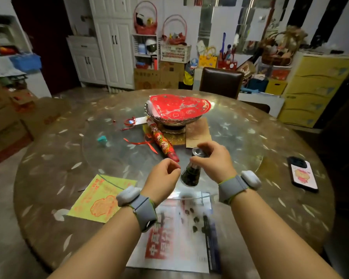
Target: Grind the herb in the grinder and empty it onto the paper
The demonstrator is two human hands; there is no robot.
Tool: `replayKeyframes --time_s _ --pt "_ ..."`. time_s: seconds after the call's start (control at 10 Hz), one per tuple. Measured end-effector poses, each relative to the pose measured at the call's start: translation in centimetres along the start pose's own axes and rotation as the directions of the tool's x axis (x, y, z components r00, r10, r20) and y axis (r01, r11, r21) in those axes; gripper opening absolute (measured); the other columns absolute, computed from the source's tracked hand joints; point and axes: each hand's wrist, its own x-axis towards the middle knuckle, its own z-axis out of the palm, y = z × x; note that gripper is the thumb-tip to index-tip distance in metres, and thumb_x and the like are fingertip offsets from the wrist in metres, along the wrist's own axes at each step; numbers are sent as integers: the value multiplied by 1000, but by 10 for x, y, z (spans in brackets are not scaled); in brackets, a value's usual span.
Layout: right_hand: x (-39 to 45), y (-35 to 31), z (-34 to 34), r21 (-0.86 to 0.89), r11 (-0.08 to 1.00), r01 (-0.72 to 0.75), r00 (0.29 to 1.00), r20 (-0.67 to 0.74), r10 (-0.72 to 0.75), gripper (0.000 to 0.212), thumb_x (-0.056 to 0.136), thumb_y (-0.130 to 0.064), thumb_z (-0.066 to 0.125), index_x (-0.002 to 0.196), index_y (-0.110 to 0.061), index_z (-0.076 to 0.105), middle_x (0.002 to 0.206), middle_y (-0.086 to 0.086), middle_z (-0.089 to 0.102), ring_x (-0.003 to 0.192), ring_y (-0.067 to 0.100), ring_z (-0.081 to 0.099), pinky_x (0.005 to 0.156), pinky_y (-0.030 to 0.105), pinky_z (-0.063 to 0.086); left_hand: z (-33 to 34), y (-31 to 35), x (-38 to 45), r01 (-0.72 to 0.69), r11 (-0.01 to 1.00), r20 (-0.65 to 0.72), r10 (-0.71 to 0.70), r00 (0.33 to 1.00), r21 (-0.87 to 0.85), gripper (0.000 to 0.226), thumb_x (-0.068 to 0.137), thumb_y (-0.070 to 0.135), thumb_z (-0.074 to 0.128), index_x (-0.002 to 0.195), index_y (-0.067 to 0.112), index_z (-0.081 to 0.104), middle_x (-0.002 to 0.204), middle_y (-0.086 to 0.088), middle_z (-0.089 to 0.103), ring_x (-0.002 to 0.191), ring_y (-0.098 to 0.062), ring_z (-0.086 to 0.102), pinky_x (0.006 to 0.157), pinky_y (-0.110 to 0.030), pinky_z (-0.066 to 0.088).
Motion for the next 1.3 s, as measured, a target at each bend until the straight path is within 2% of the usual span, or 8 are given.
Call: replayKeyframes --time_s 0.1,0.3,0.5,0.7,0.9,1.0,1.1,1.3 --pt "50 18 4 -12 1000 -13 998 -64 13 36 65 -8 79 99 -11 67 87 0 64 82 15 61 78 30 50 11 -11 40 5 997 -1 -5 1000 78 4 86 16 58 84 18 61 71 4 58 65 -13 53 64 -32 46" --pt "137 42 19 -66 992 -111 992 -68 107 47 61 -9 78 105 -16 65 101 4 69 92 22 63 84 35 52 23 -23 93 90 984 59 -100 993 151 6 84 15 60 84 20 60 84 -2 65 78 -19 60 75 -33 49" --pt "174 44 23 -107 978 -181 982 28 185 47 64 -6 77 108 -16 63 101 1 65 89 17 60 79 25 46 18 -12 106 210 969 75 -221 973 127 8 84 13 61 86 21 60 84 -1 67 80 -19 62 77 -33 51" --pt "190 41 26 -96 977 -189 980 46 194 45 65 -1 74 105 -17 63 94 -3 63 84 15 58 75 23 44 11 -4 125 287 955 91 -292 952 70 12 83 14 60 82 25 60 80 -4 68 76 -24 64 76 -45 55" --pt "202 37 33 -138 972 -188 977 79 200 40 67 1 70 102 -16 61 97 -1 62 87 18 57 71 18 37 1 9 136 318 948 97 -319 943 31 9 87 6 58 88 14 60 76 -2 66 59 0 59 67 -29 52" --pt "207 43 35 -211 957 -198 970 102 223 45 68 -1 67 111 -16 60 110 7 65 98 25 60 75 24 41 -1 12 136 310 950 112 -311 944 29 7 87 3 57 89 10 59 71 -2 64 52 3 56 59 -21 49" --pt "211 32 28 -283 938 -202 948 183 259 64 72 -5 66 132 -17 50 130 10 57 117 30 54 93 34 45 -11 21 139 303 952 101 -305 947 35 5 87 4 59 91 6 61 72 0 61 52 2 55 52 -10 43" --pt "209 -7 -12 -195 953 -230 959 123 256 70 76 -15 70 140 -17 42 140 9 48 124 25 49 101 36 41 -42 57 152 216 976 96 -216 972 13 7 86 13 61 87 20 60 75 6 60 69 -11 56 66 -19 46"
